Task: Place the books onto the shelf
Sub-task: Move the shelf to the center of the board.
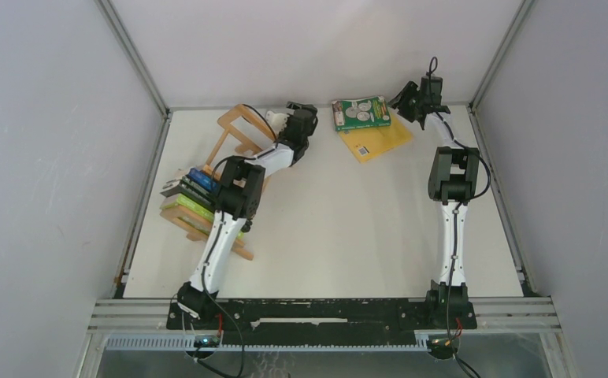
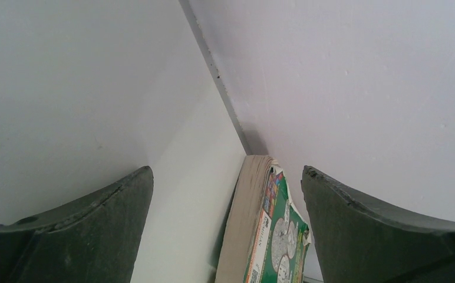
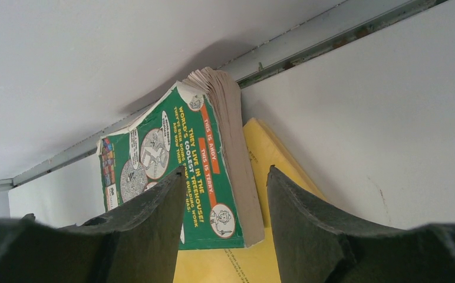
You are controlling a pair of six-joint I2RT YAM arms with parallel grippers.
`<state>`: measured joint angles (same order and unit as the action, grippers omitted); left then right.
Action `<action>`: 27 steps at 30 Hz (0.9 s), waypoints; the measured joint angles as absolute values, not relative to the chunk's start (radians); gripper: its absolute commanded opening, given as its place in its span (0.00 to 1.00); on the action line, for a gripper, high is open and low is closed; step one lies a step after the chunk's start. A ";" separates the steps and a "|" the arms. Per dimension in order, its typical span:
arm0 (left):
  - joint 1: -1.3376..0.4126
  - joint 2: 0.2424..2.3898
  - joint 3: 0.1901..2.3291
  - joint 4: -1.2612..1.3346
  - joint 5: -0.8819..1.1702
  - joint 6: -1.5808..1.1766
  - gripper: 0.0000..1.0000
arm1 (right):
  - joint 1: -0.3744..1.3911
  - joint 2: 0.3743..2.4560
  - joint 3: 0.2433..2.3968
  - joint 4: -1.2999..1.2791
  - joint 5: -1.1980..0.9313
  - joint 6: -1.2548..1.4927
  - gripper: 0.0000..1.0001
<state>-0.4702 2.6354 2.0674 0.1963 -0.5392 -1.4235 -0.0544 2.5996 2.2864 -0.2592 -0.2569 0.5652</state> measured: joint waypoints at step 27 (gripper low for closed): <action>-0.437 2.501 1.828 0.273 -0.547 -1.422 1.00 | -0.043 2.600 2.286 -0.260 -0.269 0.567 0.60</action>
<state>-0.4366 2.5011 1.8282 0.2726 -0.5472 -1.4220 -0.0433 2.5999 2.2864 -0.2596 -0.2691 0.5667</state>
